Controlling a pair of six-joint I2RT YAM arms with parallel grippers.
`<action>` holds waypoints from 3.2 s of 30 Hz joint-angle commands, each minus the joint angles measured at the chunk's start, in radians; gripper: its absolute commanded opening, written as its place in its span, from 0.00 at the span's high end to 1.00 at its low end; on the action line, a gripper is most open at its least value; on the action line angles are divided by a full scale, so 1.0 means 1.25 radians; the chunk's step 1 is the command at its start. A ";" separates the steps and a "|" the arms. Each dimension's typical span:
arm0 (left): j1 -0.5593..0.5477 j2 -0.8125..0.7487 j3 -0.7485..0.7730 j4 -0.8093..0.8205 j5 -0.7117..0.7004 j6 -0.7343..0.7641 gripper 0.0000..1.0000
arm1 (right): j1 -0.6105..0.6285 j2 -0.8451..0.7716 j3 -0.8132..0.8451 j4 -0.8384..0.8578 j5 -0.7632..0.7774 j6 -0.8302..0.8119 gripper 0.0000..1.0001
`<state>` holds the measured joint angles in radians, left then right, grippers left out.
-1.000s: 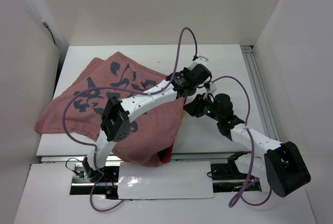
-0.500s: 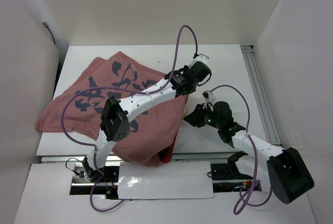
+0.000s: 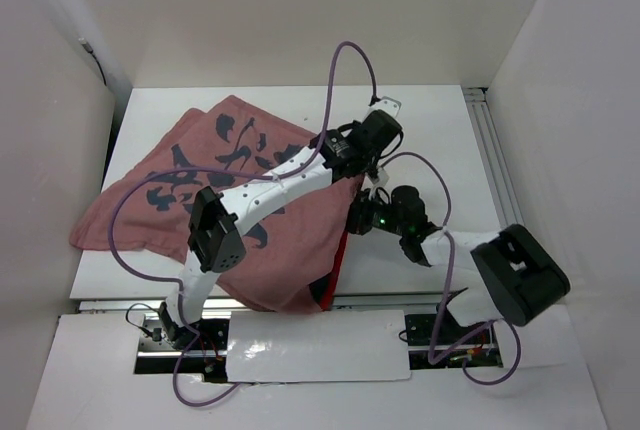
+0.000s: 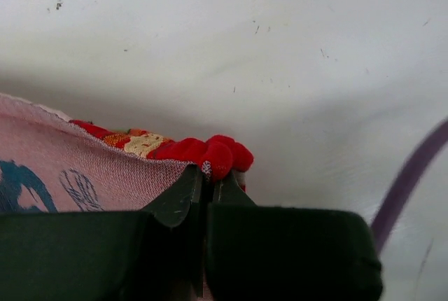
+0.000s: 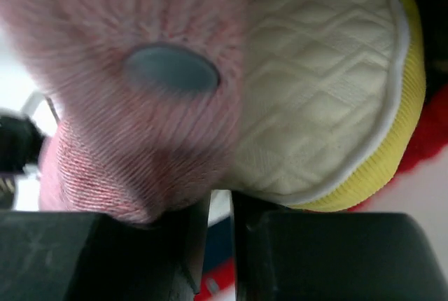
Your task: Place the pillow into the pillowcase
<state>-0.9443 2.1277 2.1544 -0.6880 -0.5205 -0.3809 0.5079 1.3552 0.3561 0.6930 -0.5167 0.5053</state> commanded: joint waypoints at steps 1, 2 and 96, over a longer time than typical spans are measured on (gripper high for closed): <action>-0.016 -0.087 0.049 0.031 0.074 -0.062 1.00 | 0.011 0.079 0.069 0.352 0.074 0.125 0.77; -0.016 -0.087 0.049 0.031 0.074 -0.062 1.00 | 0.019 0.096 0.076 0.441 0.120 0.139 0.77; 0.500 -0.686 -0.798 -0.034 0.047 -0.347 0.00 | -0.380 0.584 1.055 -0.740 0.275 -0.172 0.54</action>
<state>-0.3733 1.2263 1.1343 -0.7670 -0.4450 -0.7898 -0.0765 2.2406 1.7790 -0.1986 -0.0608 0.3584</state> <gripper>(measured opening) 1.001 0.421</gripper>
